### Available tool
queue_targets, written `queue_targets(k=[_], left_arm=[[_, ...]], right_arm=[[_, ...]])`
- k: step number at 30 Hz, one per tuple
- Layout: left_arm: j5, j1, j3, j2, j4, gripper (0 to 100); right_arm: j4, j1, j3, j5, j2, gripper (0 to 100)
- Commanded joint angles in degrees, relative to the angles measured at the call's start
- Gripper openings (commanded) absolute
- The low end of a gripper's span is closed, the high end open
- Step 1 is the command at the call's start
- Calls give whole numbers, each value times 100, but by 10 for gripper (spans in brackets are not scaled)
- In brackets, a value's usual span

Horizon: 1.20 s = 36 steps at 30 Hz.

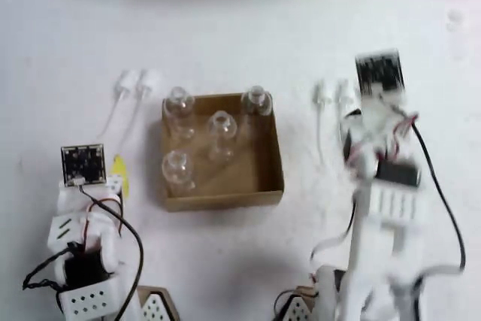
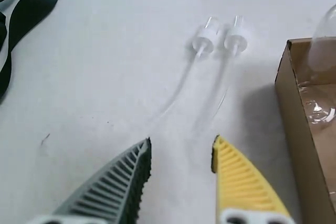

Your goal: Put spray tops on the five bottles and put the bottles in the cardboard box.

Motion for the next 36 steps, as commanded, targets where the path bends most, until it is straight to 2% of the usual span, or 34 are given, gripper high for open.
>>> queue_targets(k=[1,8,16,25,36], left_arm=[[-62,31,9,-48,44,180],[-62,31,9,-48,44,180],[-62,31,9,-48,44,180],[-62,31,9,-48,114,180],[-62,31,9,-48,114,181]], right_arm=[[1771,-48,-2743,193,2105,120],[4127,-48,-6145,580,4725,120],[5095,-189,-8668,545,7169,120],[5147,-233,-9547,580,8514,120],[5147,101,-9556,897,8620,120]])
